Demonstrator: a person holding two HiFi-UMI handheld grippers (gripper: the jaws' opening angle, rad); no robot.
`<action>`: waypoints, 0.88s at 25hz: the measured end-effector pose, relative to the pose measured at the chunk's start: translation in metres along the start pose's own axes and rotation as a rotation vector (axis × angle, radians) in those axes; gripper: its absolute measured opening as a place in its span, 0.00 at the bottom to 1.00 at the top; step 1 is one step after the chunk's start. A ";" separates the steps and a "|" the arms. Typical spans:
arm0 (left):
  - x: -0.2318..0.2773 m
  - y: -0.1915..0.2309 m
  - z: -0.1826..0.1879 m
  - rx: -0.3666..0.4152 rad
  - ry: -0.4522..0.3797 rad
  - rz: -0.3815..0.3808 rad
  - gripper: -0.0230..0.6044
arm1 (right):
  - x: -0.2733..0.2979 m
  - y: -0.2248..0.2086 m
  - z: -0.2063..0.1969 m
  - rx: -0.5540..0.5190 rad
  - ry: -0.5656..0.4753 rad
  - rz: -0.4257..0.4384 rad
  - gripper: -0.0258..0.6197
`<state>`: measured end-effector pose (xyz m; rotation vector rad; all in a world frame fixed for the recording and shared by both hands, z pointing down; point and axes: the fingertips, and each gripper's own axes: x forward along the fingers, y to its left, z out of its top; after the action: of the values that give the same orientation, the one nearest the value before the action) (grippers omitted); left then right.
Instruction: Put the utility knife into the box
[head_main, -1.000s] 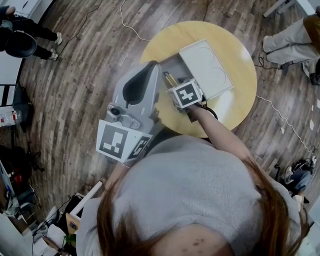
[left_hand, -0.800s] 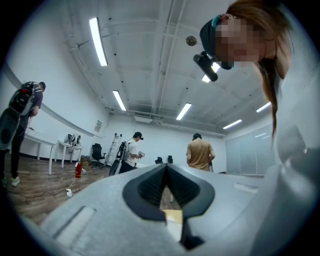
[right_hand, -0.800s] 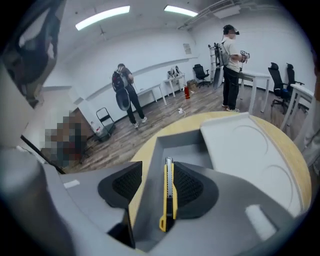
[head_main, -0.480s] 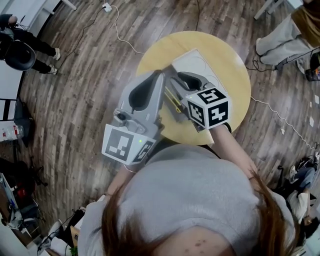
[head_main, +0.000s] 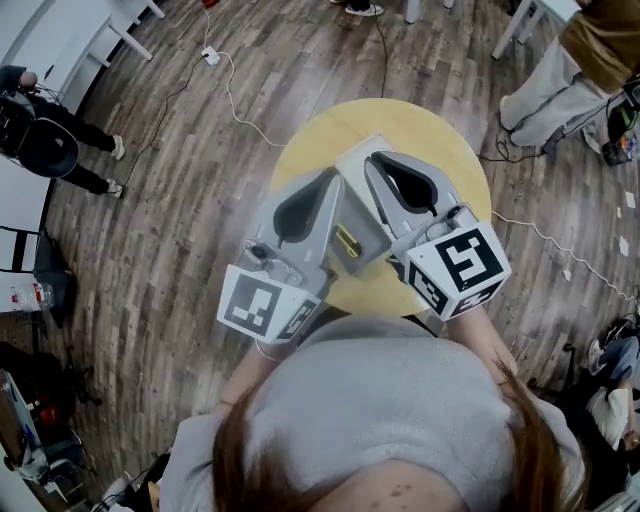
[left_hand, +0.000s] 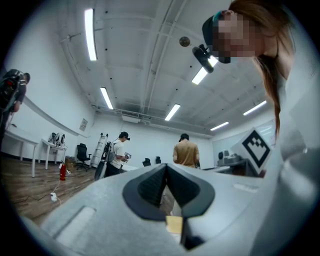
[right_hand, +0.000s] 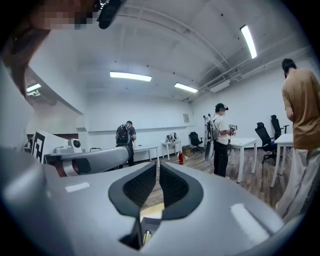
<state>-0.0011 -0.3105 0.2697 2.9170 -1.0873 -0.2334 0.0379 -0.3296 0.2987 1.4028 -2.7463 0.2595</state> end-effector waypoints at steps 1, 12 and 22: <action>0.001 -0.002 0.001 0.001 0.000 -0.004 0.04 | -0.003 0.001 0.006 -0.010 -0.024 -0.001 0.07; 0.012 -0.018 -0.002 0.005 0.007 -0.032 0.04 | -0.024 0.005 0.021 -0.061 -0.118 0.018 0.04; 0.008 -0.037 0.003 0.056 -0.011 -0.014 0.04 | -0.046 0.003 0.019 -0.098 -0.151 0.025 0.04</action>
<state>0.0287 -0.2879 0.2634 2.9766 -1.0935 -0.2229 0.0632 -0.2940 0.2741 1.4192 -2.8529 0.0193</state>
